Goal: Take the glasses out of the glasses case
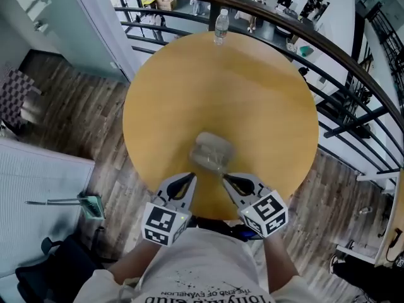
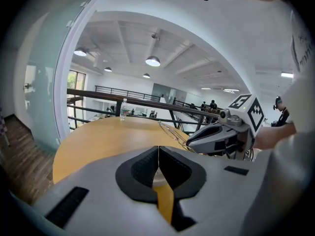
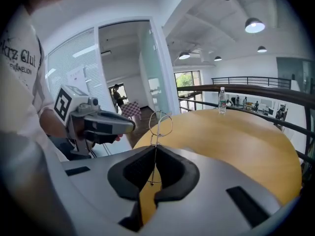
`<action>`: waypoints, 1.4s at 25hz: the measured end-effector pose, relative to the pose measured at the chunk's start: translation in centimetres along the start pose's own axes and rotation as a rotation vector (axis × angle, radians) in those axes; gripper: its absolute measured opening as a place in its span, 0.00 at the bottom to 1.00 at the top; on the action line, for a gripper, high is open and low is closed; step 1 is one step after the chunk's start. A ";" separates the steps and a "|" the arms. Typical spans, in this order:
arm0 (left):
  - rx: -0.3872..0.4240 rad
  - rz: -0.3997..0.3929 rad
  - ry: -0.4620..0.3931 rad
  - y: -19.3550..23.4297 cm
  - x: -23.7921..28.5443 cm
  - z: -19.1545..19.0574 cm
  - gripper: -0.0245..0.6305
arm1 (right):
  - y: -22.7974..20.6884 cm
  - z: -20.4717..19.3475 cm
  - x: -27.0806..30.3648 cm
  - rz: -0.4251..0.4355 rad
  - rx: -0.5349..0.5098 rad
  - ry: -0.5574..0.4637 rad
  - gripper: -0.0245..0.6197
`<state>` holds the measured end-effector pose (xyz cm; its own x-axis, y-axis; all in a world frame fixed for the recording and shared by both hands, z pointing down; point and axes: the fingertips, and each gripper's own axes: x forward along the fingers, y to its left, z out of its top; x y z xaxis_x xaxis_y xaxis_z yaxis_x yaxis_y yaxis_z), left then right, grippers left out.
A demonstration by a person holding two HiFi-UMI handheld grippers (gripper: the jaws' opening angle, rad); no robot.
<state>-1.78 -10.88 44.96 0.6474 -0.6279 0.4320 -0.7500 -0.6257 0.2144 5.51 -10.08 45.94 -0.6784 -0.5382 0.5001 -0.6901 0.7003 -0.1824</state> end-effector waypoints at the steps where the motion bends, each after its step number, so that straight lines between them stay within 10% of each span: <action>1: 0.003 -0.002 -0.004 -0.2 -0.2 0.2 0.07 | 0.3 0.4 -0.5 -0.009 0.008 -0.017 0.09; 16: 0.070 -0.038 -0.079 -3.7 -1.9 4.0 0.07 | 2.1 4.7 -6.4 -0.149 0.135 -0.243 0.09; 35: 0.063 -0.004 -0.109 -4.0 -3.6 3.8 0.07 | 3.3 4.5 -6.2 -0.145 0.145 -0.261 0.09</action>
<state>-0.64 -7.90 39.17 0.6637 -0.6699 0.3329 -0.7397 -0.6540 0.1587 6.33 -6.54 38.40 -0.5995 -0.7422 0.2995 -0.8000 0.5441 -0.2529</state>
